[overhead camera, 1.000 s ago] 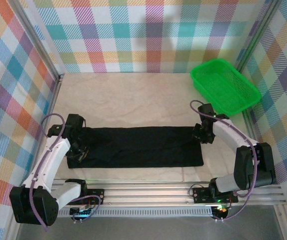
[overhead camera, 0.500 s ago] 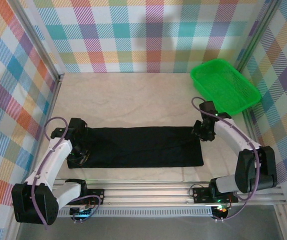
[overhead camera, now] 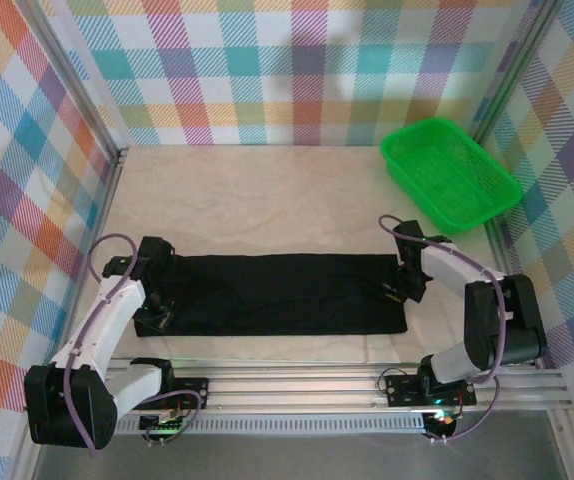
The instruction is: Fold and stack the t-shirts
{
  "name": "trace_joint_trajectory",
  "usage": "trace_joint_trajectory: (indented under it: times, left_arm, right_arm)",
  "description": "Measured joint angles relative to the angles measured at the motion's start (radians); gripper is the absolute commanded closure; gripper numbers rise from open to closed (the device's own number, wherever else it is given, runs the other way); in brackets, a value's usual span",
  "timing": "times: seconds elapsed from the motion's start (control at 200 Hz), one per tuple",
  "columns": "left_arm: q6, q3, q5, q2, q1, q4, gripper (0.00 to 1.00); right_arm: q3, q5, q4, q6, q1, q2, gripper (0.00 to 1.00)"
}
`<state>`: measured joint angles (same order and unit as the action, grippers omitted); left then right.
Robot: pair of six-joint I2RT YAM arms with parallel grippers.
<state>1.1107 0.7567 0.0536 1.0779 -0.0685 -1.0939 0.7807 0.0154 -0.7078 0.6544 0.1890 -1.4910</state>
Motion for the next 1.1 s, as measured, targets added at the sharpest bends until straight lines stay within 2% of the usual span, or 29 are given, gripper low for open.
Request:
trace_joint_trajectory:
  times: [0.09,0.19,0.245,0.37,0.47,0.53,0.625,0.695,0.904,1.099]
  left_arm:
    - [-0.001,-0.013,-0.001,0.003,0.000,0.001,0.92]
    - [-0.006,-0.014,-0.001,0.012,0.000,0.003,0.66]
    - [-0.025,-0.013,-0.002,0.013,0.002,0.003,0.57]
    - [-0.049,0.029,-0.001,0.015,0.006,0.001,0.48]
    - [-0.085,0.111,-0.011,0.042,0.032,0.025,0.47]
    - [-0.117,0.163,-0.038,0.087,0.082,0.070,0.47]
    - [-0.180,0.239,-0.076,0.207,0.162,0.163,0.47]
    - [-0.240,0.301,-0.093,0.314,0.189,0.225,0.47]
    - [-0.394,0.408,-0.122,0.537,0.203,0.342,0.47]
    - [-0.471,0.417,-0.089,0.566,0.224,0.339,0.48]
  right_arm:
    - [0.018,-0.001,-0.010,0.000,-0.005,-0.013,0.90]
    - [0.030,0.005,-0.014,-0.002,-0.006,-0.012,0.85]
    - [0.039,0.013,-0.019,-0.003,-0.006,-0.002,0.82]
    - [0.084,0.025,-0.034,-0.015,-0.006,0.037,0.78]
    - [0.137,0.018,-0.031,-0.028,-0.004,0.047,0.76]
    - [0.164,-0.003,-0.019,-0.039,0.002,0.042,0.76]
    - [0.207,-0.039,0.000,-0.049,0.010,0.000,0.75]
    - [0.239,-0.060,0.016,-0.056,0.016,-0.055,0.73]
    - [0.310,-0.065,0.019,-0.072,0.018,-0.208,0.69]
    - [0.354,-0.060,0.015,-0.075,0.018,-0.280,0.69]
